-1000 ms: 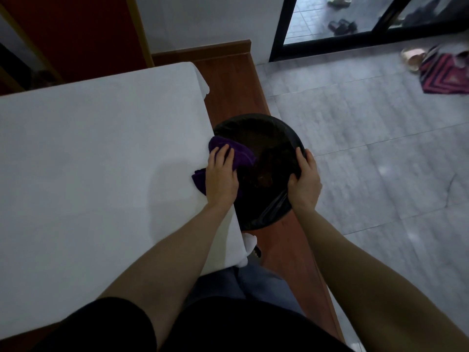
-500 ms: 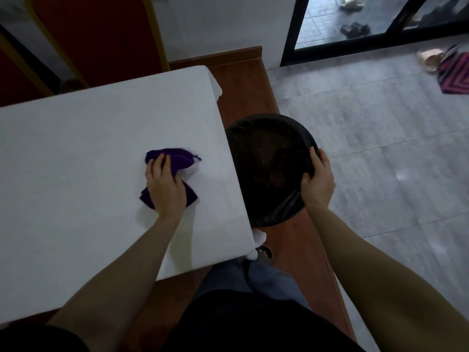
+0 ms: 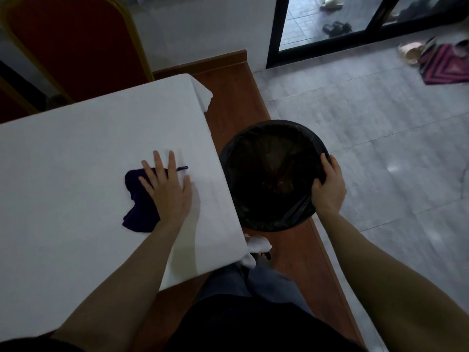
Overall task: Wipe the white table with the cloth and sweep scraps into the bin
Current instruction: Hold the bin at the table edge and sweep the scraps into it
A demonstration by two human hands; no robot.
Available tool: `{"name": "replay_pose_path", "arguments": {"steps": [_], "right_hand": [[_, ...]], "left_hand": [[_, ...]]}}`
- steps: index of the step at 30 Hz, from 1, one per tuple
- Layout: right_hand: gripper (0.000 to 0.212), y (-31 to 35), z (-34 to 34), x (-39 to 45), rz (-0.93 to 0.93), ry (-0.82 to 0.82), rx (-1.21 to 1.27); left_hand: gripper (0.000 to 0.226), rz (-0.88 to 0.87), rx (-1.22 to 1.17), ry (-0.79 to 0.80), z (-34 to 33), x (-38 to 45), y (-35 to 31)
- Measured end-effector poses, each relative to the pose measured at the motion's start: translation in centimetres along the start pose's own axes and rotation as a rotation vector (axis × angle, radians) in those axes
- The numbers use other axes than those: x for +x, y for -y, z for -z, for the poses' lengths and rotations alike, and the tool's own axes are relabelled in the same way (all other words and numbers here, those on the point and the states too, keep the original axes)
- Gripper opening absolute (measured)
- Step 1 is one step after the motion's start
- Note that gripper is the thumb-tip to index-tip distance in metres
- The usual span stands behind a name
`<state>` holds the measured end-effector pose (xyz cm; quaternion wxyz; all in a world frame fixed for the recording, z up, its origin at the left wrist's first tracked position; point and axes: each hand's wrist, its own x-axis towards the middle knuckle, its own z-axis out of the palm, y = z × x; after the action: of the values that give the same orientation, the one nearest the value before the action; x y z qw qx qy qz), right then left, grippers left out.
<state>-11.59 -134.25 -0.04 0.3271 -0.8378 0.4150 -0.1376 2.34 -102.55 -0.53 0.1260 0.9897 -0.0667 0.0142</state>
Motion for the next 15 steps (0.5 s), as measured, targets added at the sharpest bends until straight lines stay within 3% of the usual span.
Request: {"name": "replay_pose_path", "arguments": {"steps": [8, 15], "right_hand": [[0.072, -2.0, 2.0, 2.2, -0.047, -0.096, 0.042], [0.071, -4.7, 3.1, 5.0, -0.114, -0.170, 0.112]], "left_hand": [[0.067, -0.463, -0.204, 0.167, -1.2, 4.1, -10.9], [0.087, -0.463, -0.111, 0.476, -5.8, 6.0, -15.5]]}}
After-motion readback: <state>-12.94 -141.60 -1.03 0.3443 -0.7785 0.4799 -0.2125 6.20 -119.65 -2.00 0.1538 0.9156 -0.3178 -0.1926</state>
